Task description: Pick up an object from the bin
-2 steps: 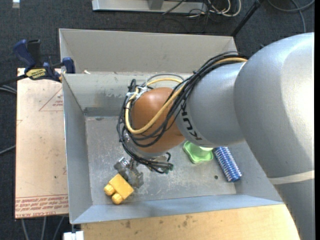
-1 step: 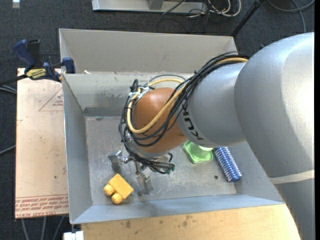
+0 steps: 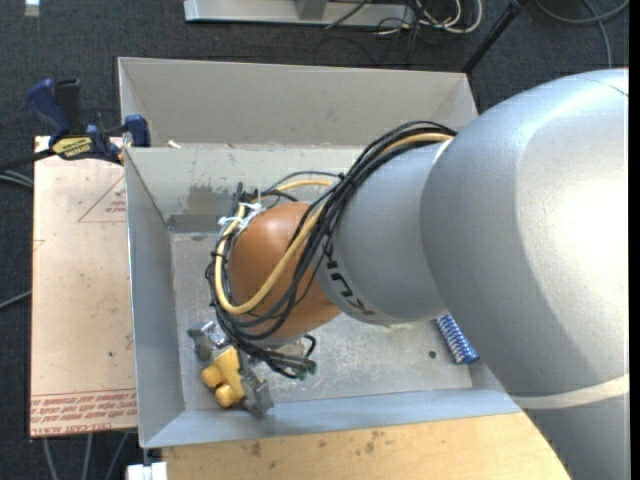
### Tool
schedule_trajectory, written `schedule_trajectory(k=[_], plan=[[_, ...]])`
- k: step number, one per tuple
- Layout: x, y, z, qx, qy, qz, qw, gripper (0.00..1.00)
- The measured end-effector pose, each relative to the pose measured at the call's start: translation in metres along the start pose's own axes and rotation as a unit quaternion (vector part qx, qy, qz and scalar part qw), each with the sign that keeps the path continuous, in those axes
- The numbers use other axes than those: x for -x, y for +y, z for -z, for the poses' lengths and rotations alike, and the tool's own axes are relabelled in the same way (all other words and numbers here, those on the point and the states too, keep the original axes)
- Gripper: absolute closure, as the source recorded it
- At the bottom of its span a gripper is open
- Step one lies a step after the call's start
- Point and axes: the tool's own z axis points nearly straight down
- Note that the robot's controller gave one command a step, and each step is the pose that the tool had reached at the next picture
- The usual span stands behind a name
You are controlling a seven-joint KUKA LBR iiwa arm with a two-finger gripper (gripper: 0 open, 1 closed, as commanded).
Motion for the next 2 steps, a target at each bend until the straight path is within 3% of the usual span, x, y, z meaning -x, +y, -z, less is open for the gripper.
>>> schedule_trajectory(k=[1,2], plan=[[0.000,-0.003,0.001,-0.001,-0.0007,-0.003,1.0000,1.00],[0.012,-0.007,0.129,0.001,0.0049,-0.007,1.0000,1.00]])
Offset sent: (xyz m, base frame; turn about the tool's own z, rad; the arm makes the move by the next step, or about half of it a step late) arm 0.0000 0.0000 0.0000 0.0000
